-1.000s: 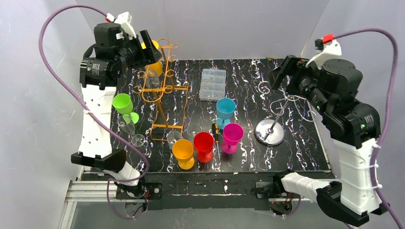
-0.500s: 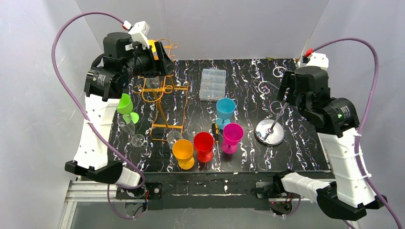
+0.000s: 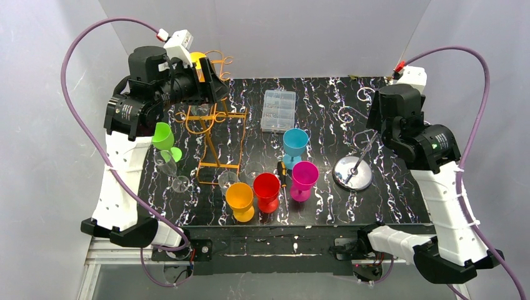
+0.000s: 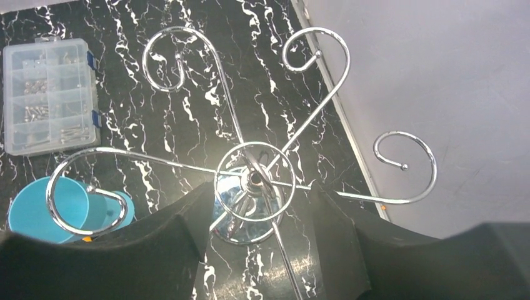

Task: Take the wine glass off the wine glass rack
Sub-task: Move the wine rack to the center of the board.

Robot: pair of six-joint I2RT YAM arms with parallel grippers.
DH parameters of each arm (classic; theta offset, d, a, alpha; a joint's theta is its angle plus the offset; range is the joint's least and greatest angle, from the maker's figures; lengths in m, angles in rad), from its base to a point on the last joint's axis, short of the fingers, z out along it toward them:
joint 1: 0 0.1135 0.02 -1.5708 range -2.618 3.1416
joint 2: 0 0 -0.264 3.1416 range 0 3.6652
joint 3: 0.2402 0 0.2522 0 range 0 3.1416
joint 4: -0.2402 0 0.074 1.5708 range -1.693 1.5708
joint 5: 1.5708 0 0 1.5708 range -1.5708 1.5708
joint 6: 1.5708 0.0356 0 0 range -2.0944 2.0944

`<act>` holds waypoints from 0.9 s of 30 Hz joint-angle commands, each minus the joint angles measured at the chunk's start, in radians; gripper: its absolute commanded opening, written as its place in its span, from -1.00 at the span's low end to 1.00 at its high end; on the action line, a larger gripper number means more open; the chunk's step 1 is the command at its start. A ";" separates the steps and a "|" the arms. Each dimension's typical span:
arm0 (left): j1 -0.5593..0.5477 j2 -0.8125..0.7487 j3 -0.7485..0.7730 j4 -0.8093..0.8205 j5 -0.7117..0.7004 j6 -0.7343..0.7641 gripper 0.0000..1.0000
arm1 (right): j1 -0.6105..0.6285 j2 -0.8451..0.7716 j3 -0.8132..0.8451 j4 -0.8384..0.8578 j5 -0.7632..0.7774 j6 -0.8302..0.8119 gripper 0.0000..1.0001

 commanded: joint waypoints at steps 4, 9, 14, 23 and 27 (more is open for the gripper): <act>-0.004 -0.027 -0.009 0.014 0.027 0.018 0.33 | 0.000 0.033 -0.014 0.093 0.045 -0.033 0.10; -0.003 -0.029 -0.011 0.014 0.027 0.026 0.32 | 0.000 0.032 -0.031 0.119 0.047 -0.036 -0.09; -0.003 -0.032 -0.021 0.014 0.029 0.029 0.32 | 0.000 0.043 -0.043 0.129 0.048 -0.038 -0.25; -0.004 -0.034 -0.024 0.014 0.039 0.023 0.31 | -0.001 0.046 -0.044 0.151 0.047 -0.047 -0.75; -0.004 -0.037 -0.024 0.015 0.040 0.024 0.30 | -0.002 0.049 -0.043 0.167 0.048 -0.060 -0.93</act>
